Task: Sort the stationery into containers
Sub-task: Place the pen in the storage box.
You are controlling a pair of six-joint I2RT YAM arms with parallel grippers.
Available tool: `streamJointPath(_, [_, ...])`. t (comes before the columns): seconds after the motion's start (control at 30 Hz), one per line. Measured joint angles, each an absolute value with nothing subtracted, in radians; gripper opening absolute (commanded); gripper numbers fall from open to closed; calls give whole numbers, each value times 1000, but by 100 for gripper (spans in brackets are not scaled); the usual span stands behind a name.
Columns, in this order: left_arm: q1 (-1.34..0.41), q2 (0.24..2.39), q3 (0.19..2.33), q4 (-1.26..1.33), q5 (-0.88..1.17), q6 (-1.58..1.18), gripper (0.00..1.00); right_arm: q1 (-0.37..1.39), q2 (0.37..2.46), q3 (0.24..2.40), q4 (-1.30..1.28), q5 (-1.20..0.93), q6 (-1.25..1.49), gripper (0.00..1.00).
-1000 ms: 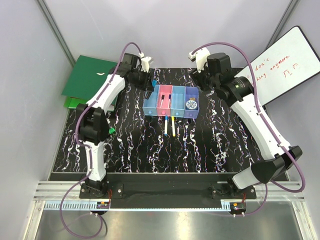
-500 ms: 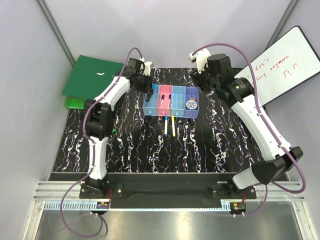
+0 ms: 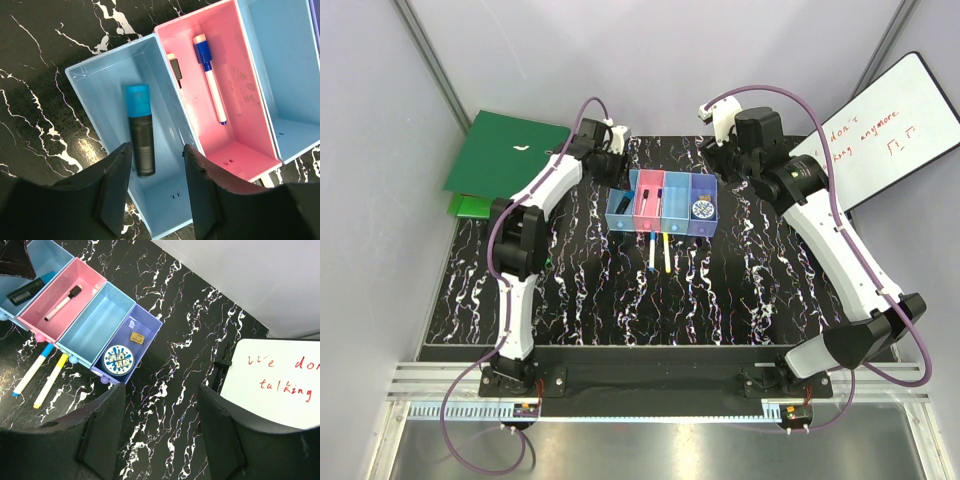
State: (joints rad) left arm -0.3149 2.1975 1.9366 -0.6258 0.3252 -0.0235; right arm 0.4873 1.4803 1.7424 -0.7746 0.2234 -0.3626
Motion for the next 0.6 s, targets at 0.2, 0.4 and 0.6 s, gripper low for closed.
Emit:
streamJointPath(0.2, [-316,2197,1934,-626,328,-24,49,483,1480,1742,-774,224,-362,66])
streamJointPath(0.4, [-316,2135,1905,-634,356,41,57,482,1480,1742,-774,224,-363,66])
streamJointPath(0.6, [-316,1766,1670,-689,345,338,67,482,1470,1742,-773,222,-363,67])
